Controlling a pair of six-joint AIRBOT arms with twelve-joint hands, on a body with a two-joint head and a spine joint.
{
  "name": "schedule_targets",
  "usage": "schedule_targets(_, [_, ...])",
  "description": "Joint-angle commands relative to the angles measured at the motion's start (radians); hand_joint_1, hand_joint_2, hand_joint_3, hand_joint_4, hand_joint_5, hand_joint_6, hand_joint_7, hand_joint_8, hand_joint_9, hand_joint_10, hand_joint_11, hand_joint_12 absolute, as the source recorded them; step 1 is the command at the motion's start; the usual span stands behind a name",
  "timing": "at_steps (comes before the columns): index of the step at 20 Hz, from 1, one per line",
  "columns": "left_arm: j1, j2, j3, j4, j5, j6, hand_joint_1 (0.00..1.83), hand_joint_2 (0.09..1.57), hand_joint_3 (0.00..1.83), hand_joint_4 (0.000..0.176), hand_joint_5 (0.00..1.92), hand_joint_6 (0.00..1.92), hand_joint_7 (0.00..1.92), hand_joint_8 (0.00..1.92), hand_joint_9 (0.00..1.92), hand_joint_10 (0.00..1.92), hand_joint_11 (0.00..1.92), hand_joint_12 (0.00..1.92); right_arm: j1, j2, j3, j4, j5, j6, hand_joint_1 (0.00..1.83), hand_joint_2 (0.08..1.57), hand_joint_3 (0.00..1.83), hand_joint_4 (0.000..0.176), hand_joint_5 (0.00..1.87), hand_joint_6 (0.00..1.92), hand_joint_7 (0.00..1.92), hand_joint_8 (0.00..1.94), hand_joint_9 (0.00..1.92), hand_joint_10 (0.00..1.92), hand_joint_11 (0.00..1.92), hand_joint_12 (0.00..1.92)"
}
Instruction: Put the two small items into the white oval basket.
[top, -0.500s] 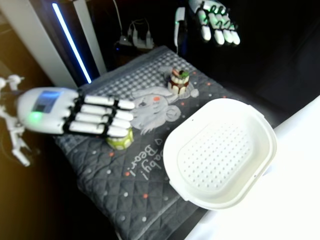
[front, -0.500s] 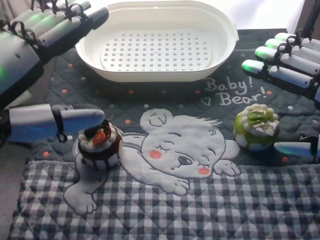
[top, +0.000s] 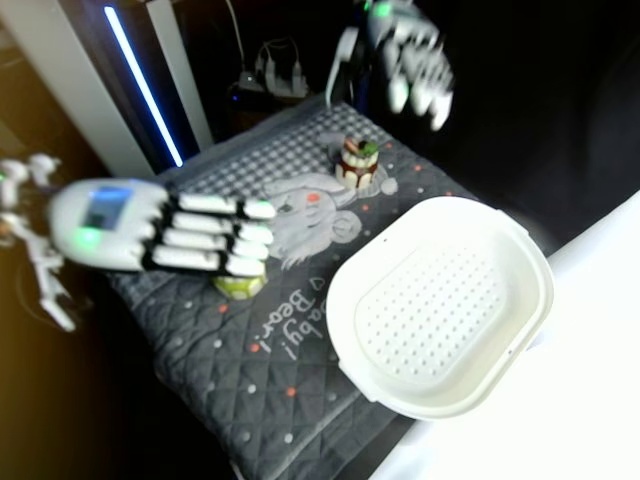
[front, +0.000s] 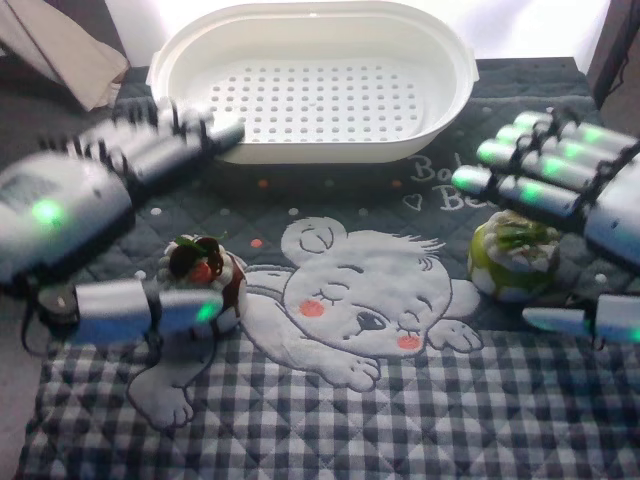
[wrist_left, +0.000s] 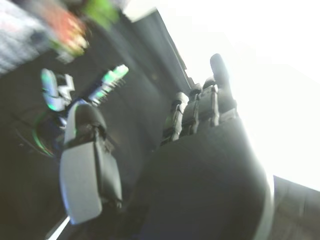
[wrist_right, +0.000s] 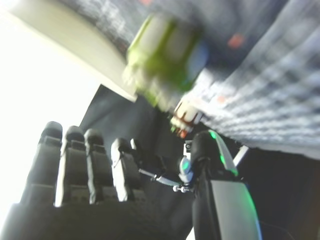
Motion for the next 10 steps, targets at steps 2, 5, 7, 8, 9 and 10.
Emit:
schedule_targets(2, [-0.001,-0.018,0.021,-0.026,-0.082,-0.013,0.8,1.06,0.0,0.084,0.15,0.02,0.08,0.01,0.11,0.03,0.0,1.1,0.01,-0.003,0.011,0.01,0.095,0.0,0.81,1.13,0.0,0.077,0.0,0.0,0.0,0.0,0.0,0.0,0.0,0.0])
schedule_targets(5, [-0.001,-0.059,0.056,-0.032,-0.018,-0.041,1.14,1.05,0.0,0.0,0.44,0.06,0.41,0.06,0.48,0.21,0.11,1.55,0.012,-0.011,0.018,0.012,0.09,0.003,0.92,1.17,0.0,0.066,0.13,0.01,0.13,0.0,0.13,0.02,0.0,0.57])
schedule_targets(7, [0.0,-0.082,0.074,-0.033,0.007,-0.064,1.29,1.07,0.0,0.0,0.71,0.06,0.7,0.15,0.51,1.01,0.36,1.64,0.014,-0.011,0.019,0.012,0.089,0.005,0.91,1.22,0.01,0.078,0.24,0.04,0.28,0.03,0.3,0.09,0.0,1.1])
schedule_targets(8, [0.001,-0.089,0.081,-0.036,0.012,-0.073,1.18,1.25,0.0,0.0,0.72,1.07,0.71,1.21,0.55,1.62,0.57,1.8,0.015,-0.011,0.019,0.012,0.089,0.006,0.92,1.26,0.0,0.068,0.32,0.23,0.38,0.37,0.21,0.82,0.0,1.47])
schedule_targets(9, [0.001,-0.095,0.086,-0.036,0.023,-0.079,1.27,1.29,0.0,0.0,0.61,1.41,0.63,1.45,0.67,1.66,0.64,1.87,0.016,-0.011,0.02,0.013,0.089,0.007,1.15,1.35,0.0,0.046,0.21,0.92,0.49,1.43,0.22,1.41,0.05,1.81])
schedule_targets(10, [0.001,-0.098,0.086,-0.034,0.028,-0.079,1.29,1.29,0.0,0.0,0.58,1.51,0.62,1.48,0.7,1.65,0.65,1.88,0.017,-0.011,0.02,0.013,0.089,0.007,1.02,1.42,0.01,0.005,0.32,1.63,0.52,1.7,0.27,1.64,0.15,1.9])
